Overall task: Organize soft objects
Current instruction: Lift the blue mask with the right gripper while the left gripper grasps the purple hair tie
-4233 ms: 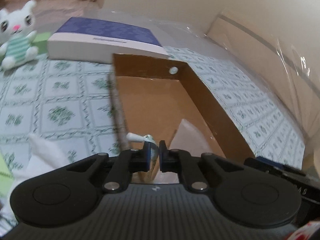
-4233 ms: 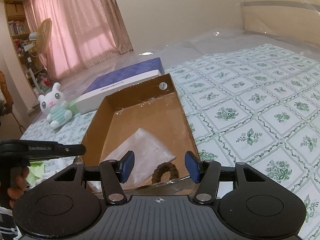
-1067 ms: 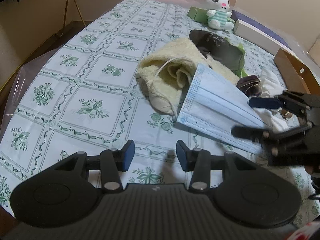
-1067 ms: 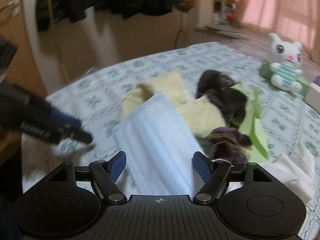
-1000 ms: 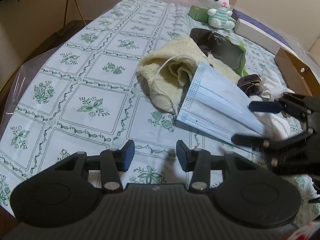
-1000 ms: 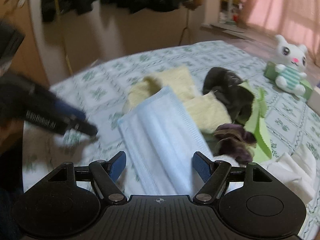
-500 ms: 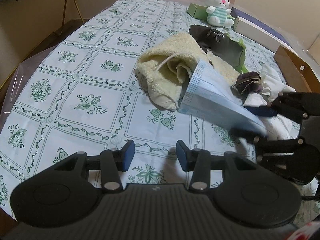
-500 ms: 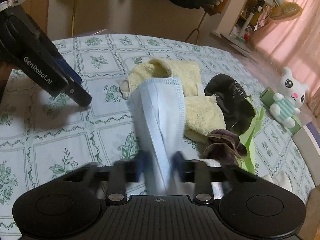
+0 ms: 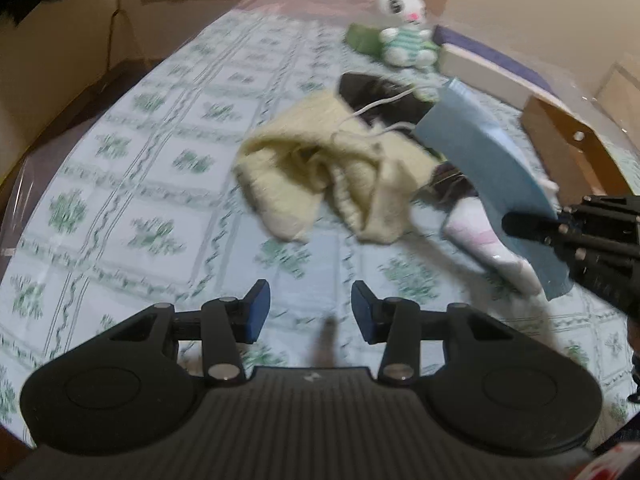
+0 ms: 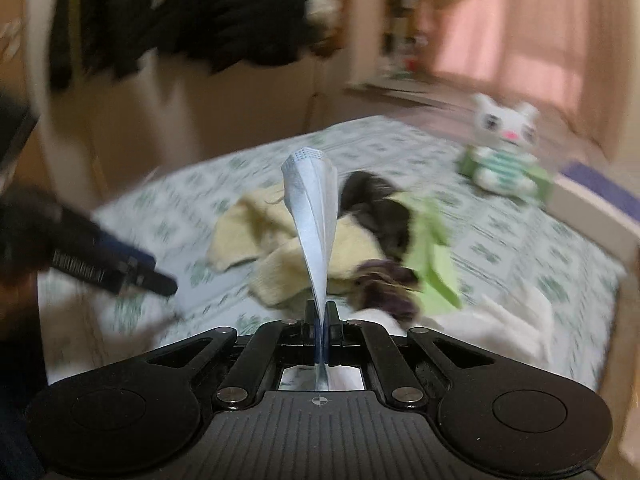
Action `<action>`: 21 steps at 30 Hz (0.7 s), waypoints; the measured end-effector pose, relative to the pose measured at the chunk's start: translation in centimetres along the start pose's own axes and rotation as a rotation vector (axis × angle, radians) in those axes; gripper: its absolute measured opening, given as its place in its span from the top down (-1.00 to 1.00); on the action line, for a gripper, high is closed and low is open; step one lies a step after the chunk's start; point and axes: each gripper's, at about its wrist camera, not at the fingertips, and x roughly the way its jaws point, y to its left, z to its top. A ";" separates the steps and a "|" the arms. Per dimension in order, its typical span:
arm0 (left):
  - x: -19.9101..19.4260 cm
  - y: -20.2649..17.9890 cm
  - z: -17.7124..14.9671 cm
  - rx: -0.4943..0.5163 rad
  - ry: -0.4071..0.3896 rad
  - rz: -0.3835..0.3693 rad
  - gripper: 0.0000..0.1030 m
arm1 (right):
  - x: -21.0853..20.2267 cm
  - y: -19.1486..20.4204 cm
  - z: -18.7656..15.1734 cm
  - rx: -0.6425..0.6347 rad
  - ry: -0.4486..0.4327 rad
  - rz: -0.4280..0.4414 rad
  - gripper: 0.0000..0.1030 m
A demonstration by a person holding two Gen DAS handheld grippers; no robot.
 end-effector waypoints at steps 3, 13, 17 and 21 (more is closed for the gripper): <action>-0.3 -1.8 0.6 0.070 -0.035 -0.035 0.21 | -1.7 -1.8 0.3 0.101 -0.020 -0.041 0.97; 1.8 -7.5 3.3 0.242 -0.108 -0.154 0.21 | -5.9 -6.0 -0.2 0.296 -0.069 -0.169 0.97; 3.6 -9.7 4.7 0.332 -0.122 -0.175 0.21 | -6.7 -7.3 -0.4 0.339 -0.080 -0.213 0.97; 6.1 -11.1 5.8 0.398 -0.099 -0.181 0.19 | -7.2 -8.7 -0.6 0.386 -0.092 -0.231 0.97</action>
